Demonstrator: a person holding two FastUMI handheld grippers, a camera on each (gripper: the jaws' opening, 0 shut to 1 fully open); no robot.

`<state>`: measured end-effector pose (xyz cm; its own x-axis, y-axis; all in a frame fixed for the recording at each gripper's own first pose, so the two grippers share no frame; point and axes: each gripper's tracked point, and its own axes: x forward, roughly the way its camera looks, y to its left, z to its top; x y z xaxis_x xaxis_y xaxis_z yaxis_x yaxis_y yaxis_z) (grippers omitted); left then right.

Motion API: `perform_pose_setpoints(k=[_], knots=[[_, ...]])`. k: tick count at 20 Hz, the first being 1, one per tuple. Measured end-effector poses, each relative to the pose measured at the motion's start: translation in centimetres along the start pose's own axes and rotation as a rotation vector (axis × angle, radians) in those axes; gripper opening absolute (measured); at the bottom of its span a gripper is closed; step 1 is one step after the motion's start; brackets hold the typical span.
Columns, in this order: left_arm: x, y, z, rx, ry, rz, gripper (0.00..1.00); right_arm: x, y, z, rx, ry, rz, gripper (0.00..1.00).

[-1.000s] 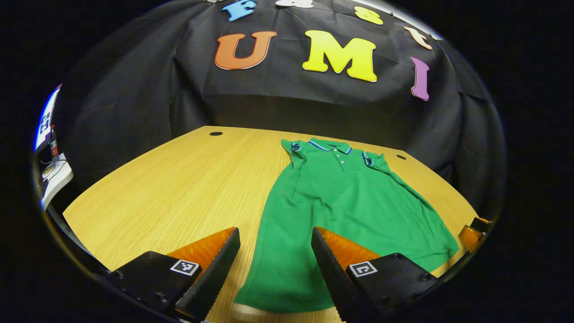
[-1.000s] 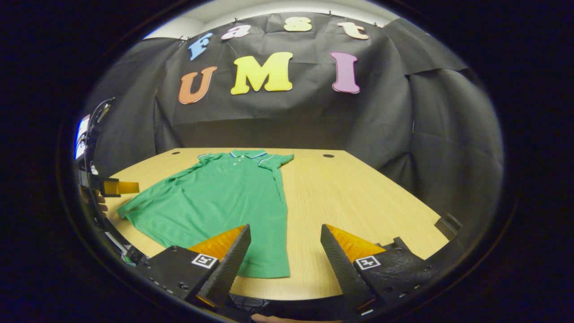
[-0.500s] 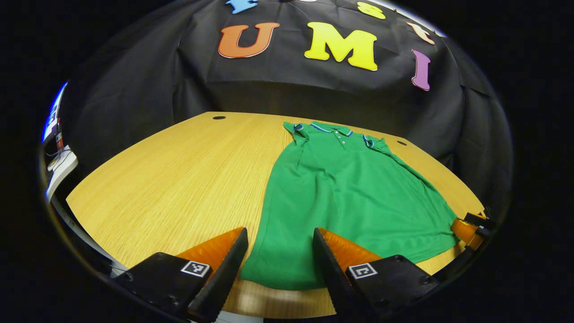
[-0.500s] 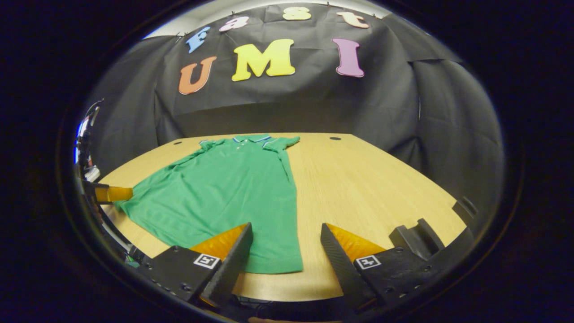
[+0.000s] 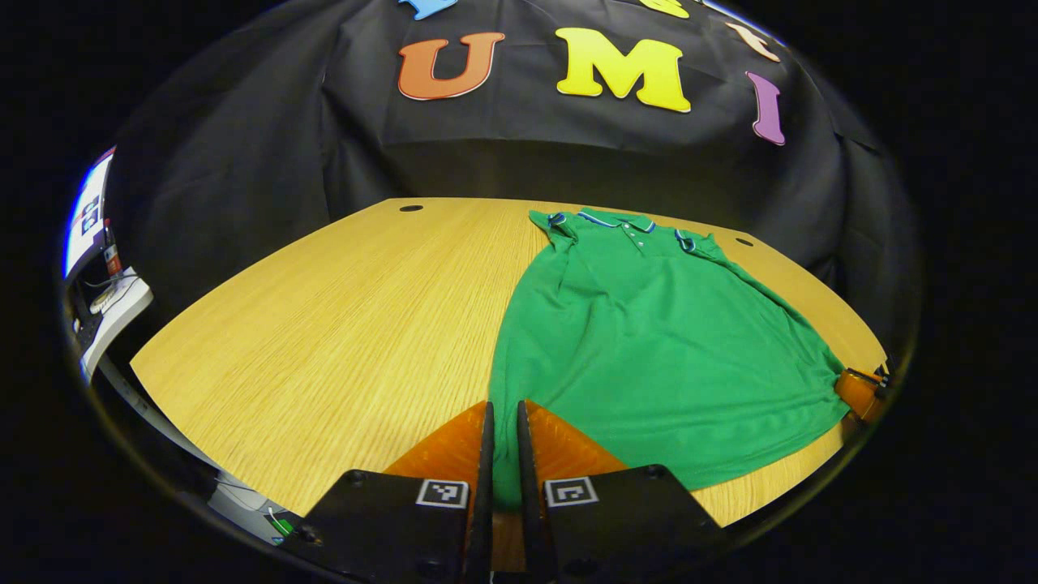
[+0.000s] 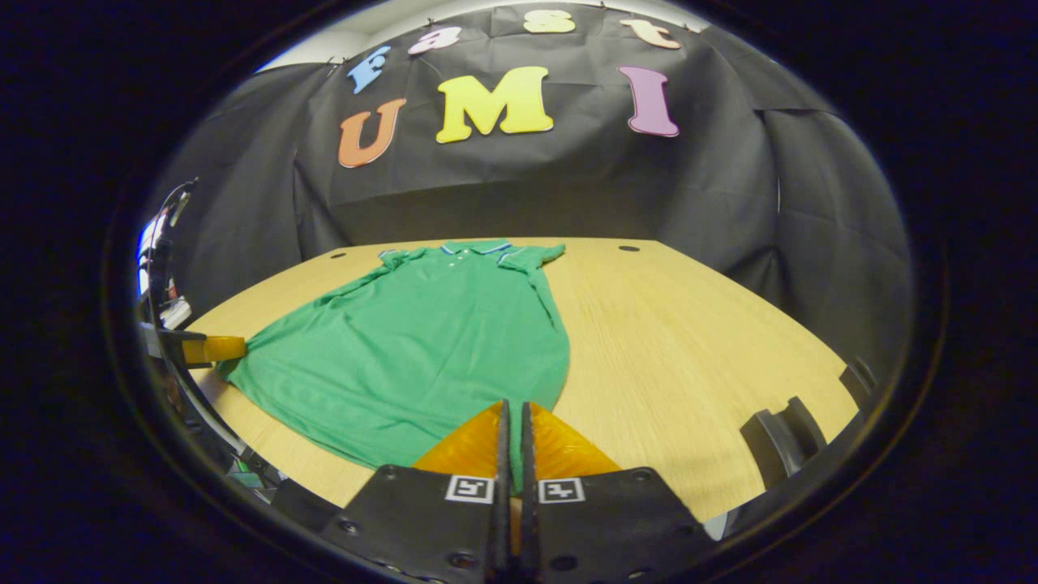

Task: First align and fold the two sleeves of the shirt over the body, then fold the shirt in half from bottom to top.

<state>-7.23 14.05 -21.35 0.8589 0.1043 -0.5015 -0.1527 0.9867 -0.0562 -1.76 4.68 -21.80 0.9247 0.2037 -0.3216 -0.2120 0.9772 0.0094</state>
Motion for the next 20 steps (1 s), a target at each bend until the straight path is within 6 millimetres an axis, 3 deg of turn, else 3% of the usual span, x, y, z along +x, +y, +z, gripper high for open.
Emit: perform_pose_setpoints(k=[1,5,10,16,20], knots=[[0.2,-0.1,0.2,0.009,-0.009,0.000,0.15,0.1,0.0,0.1,-0.007,0.007,0.001,0.03],[0.4,-1.7,0.7,-0.025,-0.031,-0.067,0.08,0.0,-0.5,1.1,0.012,0.012,0.004,0.01],[1.3,-2.8,3.3,-0.028,-0.050,-0.107,0.07,0.2,-1.0,5.7,0.029,-0.059,0.021,0.00],[1.6,-3.3,12.7,-0.054,-0.204,-0.138,0.07,2.2,-0.7,13.9,0.014,-0.152,0.040,0.00],[3.7,-3.3,19.4,-0.031,-0.305,-0.147,0.07,4.6,-0.6,19.0,-0.004,-0.219,0.029,0.00]])
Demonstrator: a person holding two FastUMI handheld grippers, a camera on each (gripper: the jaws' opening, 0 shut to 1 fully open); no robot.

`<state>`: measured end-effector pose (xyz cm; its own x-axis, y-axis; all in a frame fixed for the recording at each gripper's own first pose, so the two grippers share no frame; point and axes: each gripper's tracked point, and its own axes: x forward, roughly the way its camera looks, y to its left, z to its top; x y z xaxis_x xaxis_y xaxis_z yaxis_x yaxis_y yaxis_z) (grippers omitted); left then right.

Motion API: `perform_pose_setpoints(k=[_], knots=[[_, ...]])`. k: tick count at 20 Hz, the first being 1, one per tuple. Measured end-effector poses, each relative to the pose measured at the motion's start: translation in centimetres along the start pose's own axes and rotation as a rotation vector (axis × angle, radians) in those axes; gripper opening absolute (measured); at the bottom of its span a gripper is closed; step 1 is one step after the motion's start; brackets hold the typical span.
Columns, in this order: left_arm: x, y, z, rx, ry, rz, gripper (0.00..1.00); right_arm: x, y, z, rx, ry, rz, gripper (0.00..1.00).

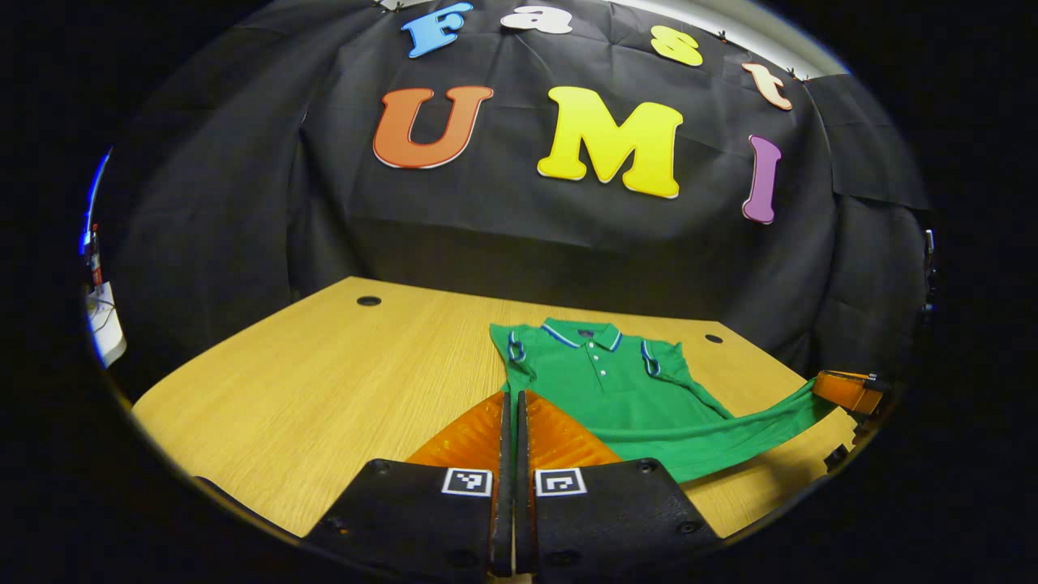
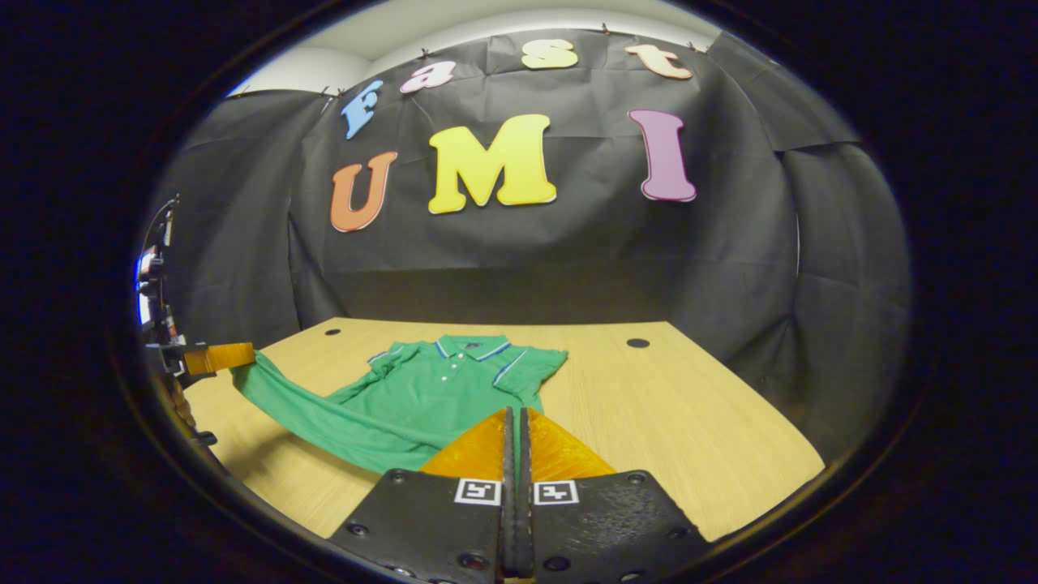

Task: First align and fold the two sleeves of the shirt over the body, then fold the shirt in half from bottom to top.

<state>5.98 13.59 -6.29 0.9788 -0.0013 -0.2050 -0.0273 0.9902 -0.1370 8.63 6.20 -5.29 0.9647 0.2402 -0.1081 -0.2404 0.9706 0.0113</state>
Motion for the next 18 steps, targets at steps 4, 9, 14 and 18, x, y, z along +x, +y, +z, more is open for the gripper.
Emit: perform_pose_setpoints(k=[4,9,14,18], knots=[[5.1,0.3,3.6,0.032,-0.042,0.000,0.07,4.8,0.1,3.9,-0.022,-0.051,-0.012,0.02],[12.8,0.3,5.3,0.044,-0.032,-0.024,0.07,13.4,0.3,7.8,-0.094,-0.080,-0.017,0.00],[21.1,2.2,5.9,0.015,-0.009,-0.029,0.07,23.3,-0.1,9.6,-0.127,-0.054,-0.051,0.00],[27.7,2.7,4.8,0.011,0.035,-0.058,0.07,30.6,-1.0,9.2,-0.116,-0.030,-0.082,0.00]])
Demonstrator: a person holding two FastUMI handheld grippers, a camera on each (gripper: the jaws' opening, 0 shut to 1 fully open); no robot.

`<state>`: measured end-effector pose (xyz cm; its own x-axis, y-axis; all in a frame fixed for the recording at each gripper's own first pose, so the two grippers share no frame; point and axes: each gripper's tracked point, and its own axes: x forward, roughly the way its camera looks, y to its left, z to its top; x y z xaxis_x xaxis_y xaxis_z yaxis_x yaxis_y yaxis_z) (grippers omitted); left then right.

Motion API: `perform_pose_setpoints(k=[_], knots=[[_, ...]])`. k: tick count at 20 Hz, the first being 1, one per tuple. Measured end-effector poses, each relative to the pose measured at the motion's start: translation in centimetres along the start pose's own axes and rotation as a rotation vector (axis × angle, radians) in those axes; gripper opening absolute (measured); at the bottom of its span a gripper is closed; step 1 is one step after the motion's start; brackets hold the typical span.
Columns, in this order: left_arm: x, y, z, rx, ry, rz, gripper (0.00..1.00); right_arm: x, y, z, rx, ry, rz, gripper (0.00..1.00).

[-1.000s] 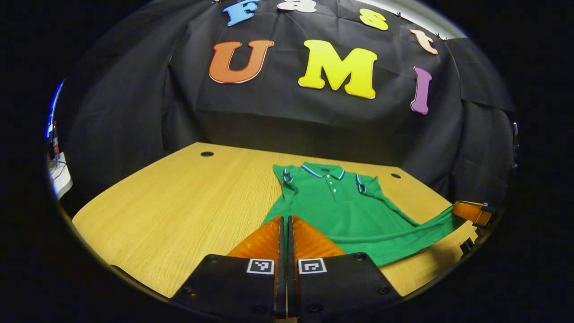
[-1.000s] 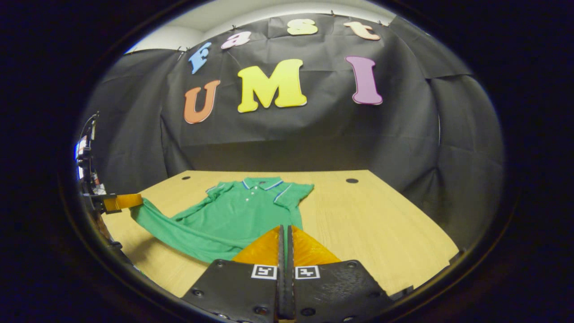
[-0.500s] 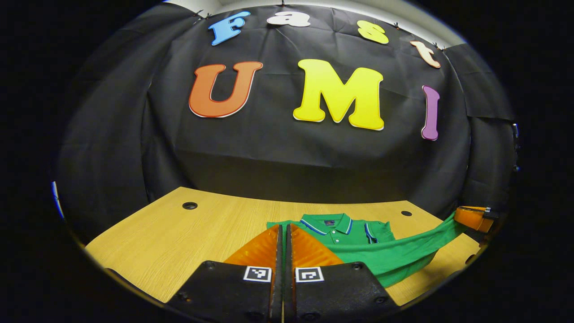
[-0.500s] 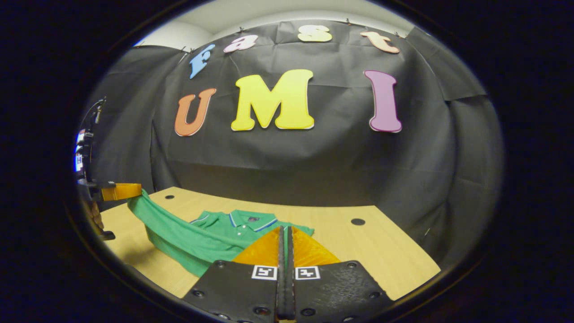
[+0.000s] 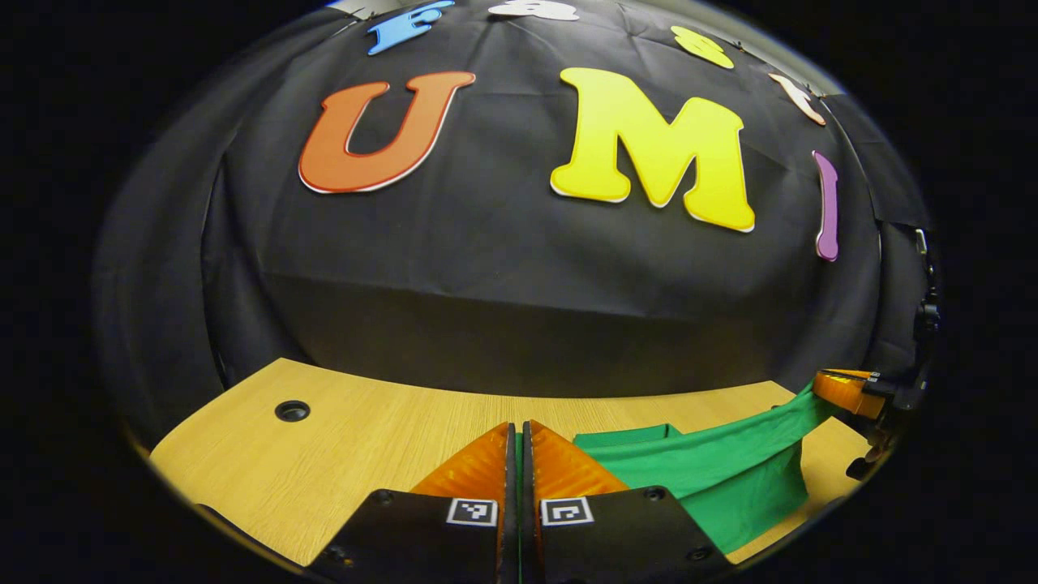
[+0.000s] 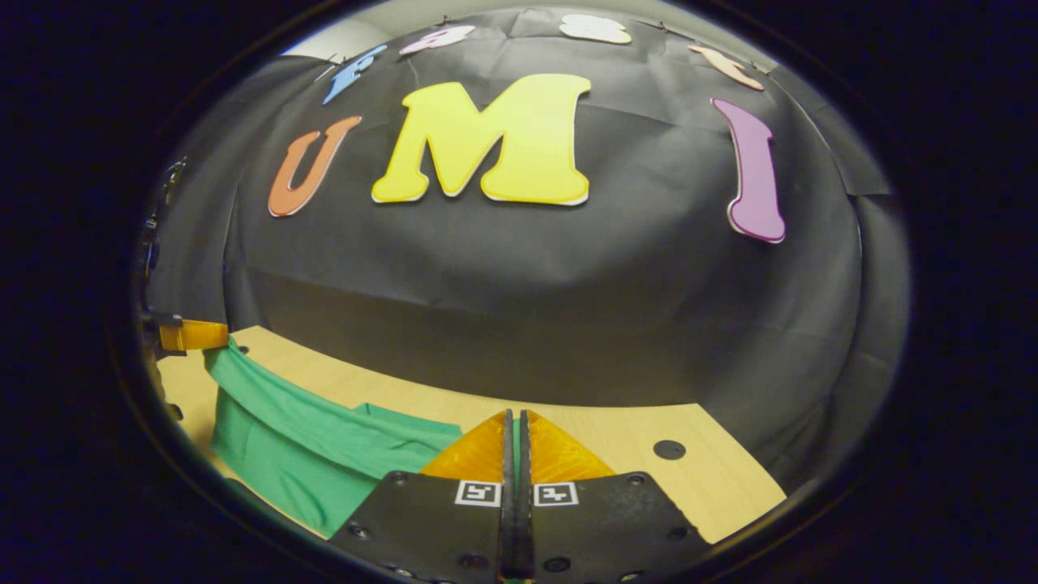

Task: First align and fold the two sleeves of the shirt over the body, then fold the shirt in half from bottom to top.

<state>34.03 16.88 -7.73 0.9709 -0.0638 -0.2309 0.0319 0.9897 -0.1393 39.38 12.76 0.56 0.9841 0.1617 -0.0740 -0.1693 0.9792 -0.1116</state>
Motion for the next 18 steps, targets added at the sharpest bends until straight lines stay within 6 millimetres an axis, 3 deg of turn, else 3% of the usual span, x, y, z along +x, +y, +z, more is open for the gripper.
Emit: perform_pose_setpoints(k=[5,8,10,11,12,14,15,18], knots=[[5.9,-0.5,-2.3,0.098,0.021,-0.023,0.07,6.4,-0.6,-3.8,0.055,0.095,-0.039,0.00],[7.9,0.0,-4.0,0.093,0.037,-0.019,0.07,7.5,-0.6,-5.3,0.027,0.107,-0.052,0.00],[8.0,0.8,-5.1,0.075,0.054,0.001,0.08,7.8,-0.4,-6.1,0.029,0.117,-0.045,0.00],[7.9,0.9,-5.3,0.068,0.064,0.000,0.16,7.9,-0.4,-6.1,0.027,0.112,-0.047,0.04],[7.6,0.9,-5.6,0.060,0.076,0.000,0.23,7.9,-0.4,-5.7,0.031,0.100,-0.062,0.35],[6.6,1.3,-6.1,0.042,0.102,0.020,0.90,7.1,-0.1,-4.9,0.016,0.093,-0.076,0.98],[5.8,1.3,-6.0,0.024,0.111,0.022,1.00,6.5,0.2,-4.4,-0.001,0.087,-0.073,0.98],[2.8,0.5,-4.7,-0.007,0.103,0.012,1.00,2.6,2.1,-1.9,-0.022,0.076,-0.036,0.96]])
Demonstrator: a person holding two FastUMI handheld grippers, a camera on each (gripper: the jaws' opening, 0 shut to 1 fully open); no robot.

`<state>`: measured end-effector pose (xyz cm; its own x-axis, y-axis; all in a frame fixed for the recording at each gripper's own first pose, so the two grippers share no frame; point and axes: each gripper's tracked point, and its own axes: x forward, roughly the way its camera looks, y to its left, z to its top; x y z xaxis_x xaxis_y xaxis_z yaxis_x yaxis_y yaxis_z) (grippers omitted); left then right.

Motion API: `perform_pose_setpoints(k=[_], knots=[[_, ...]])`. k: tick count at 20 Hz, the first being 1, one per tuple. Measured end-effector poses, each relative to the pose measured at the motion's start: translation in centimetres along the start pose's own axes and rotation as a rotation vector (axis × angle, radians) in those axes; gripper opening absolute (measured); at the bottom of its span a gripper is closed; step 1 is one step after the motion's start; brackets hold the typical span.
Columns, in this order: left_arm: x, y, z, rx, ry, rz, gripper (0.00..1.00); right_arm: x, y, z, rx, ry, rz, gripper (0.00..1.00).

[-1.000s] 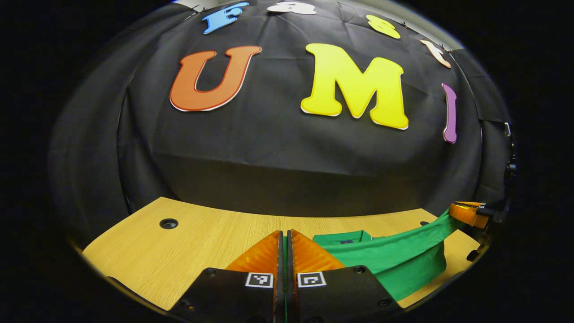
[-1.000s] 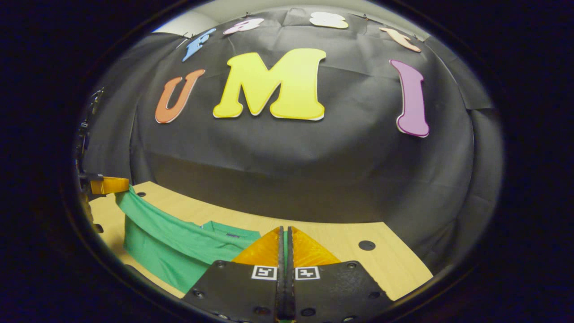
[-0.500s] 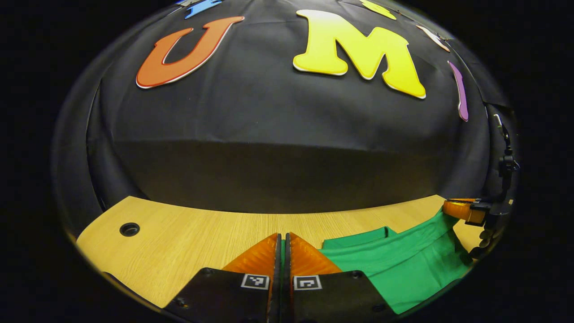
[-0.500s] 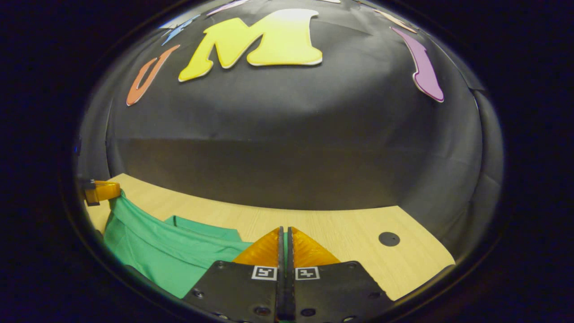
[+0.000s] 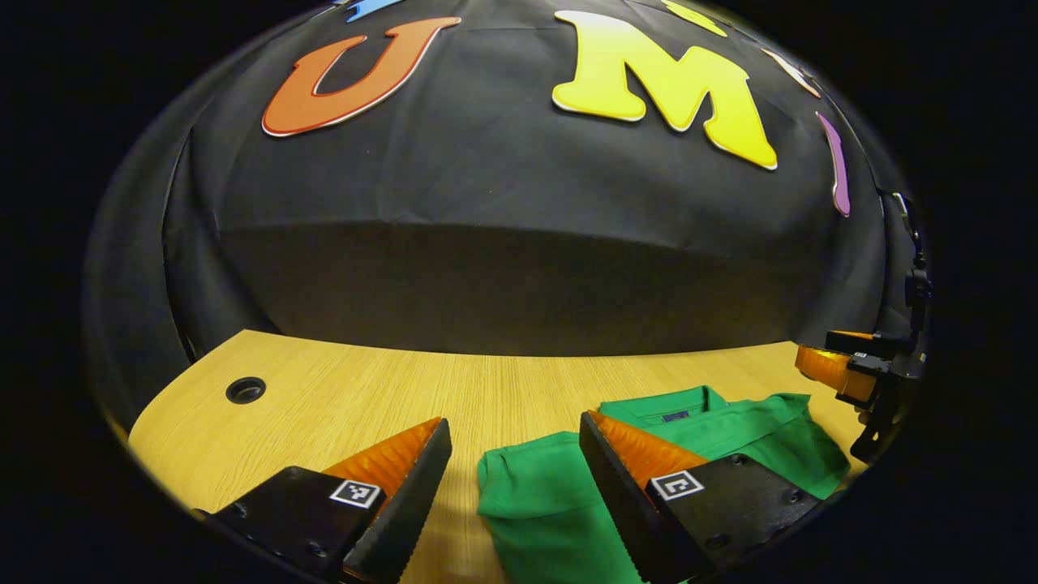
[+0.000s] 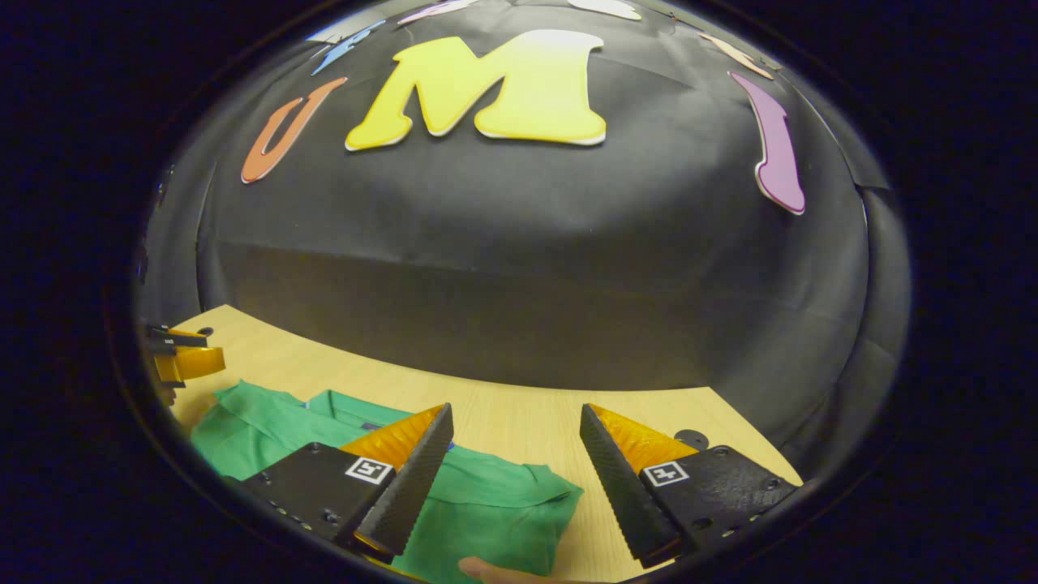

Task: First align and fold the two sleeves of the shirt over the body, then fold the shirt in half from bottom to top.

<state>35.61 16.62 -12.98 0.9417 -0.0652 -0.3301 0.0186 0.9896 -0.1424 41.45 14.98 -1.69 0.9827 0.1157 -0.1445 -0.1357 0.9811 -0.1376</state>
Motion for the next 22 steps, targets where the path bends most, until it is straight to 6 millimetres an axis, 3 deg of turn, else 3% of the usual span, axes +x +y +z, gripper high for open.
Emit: perform_pose_setpoints(k=[3,5,7,10,16,17,22], knots=[[-4.4,-0.8,2.1,0.014,-0.053,0.010,1.00,-5.4,1.1,1.8,-0.025,-0.018,0.013,0.98],[-8.0,-2.4,1.9,0.003,-0.056,-0.014,1.00,-9.5,2.0,2.5,-0.027,-0.034,0.041,0.96],[-11.8,-3.2,2.6,0.032,-0.095,0.001,1.00,-13.5,2.8,2.1,-0.037,-0.047,0.069,0.95],[-17.7,-5.1,2.1,0.053,-0.123,0.013,1.00,-19.4,2.9,1.4,-0.041,-0.078,0.111,0.96],[-27.7,-10.8,-0.9,0.050,-0.139,-0.015,1.00,-31.8,-1.1,-0.5,-0.064,-0.167,0.090,0.97],[-29.0,-11.5,-1.4,0.053,-0.138,-0.014,1.00,-33.8,-1.9,-0.9,-0.051,-0.177,0.085,0.94],[-35.1,-14.4,-2.3,0.058,-0.166,-0.004,1.00,-42.6,-5.3,-2.7,0.036,-0.211,0.060,0.95]])
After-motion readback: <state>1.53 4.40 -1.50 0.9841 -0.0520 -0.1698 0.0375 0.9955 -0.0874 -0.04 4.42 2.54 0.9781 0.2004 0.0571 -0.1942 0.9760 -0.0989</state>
